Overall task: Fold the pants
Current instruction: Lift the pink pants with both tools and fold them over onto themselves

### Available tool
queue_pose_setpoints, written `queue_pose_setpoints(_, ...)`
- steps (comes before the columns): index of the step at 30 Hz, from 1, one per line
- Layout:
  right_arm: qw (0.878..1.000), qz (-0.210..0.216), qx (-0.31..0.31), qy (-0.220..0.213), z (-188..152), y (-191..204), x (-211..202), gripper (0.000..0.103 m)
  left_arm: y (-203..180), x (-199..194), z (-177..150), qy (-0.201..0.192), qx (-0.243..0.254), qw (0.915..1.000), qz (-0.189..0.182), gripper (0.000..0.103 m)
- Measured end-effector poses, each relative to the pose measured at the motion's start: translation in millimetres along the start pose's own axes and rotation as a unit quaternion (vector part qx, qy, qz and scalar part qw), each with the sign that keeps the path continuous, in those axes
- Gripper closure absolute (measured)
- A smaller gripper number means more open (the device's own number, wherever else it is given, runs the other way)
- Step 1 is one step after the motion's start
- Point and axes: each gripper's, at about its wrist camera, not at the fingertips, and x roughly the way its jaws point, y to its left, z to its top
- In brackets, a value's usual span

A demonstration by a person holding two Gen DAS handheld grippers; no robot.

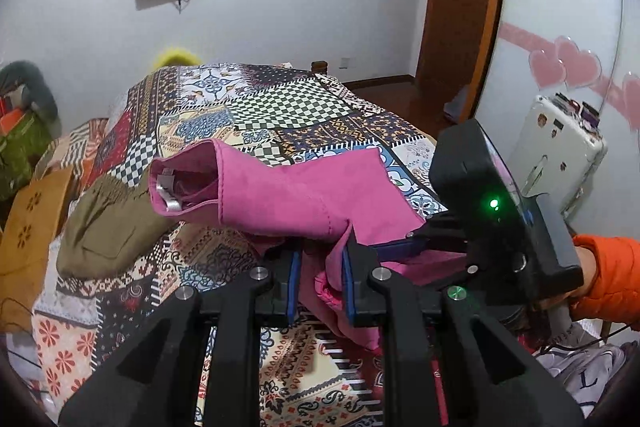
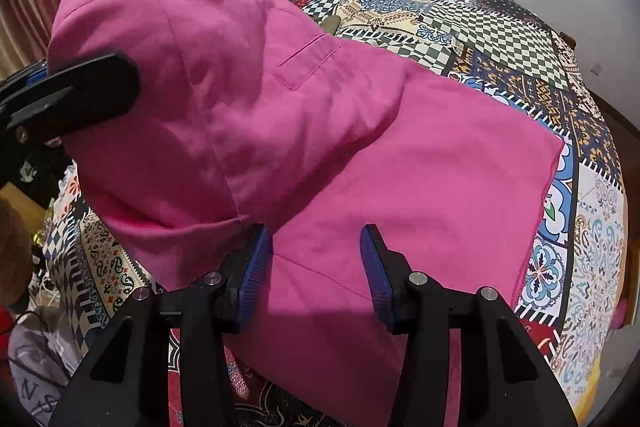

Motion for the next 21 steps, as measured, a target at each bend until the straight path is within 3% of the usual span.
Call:
queue_pose_setpoints(13, 0.997, -0.051, 0.058, -0.024, -48, -44, -61, 0.059, -22, 2, 9, 0.013, 0.043, 0.9989, 0.013, 0.086)
queue_pose_setpoints(21, 0.995, -0.044, 0.088, -0.006, -73, -59, -51, 0.059, -45, 7, 17, 0.017, 0.071, 0.9973, 0.009, 0.086)
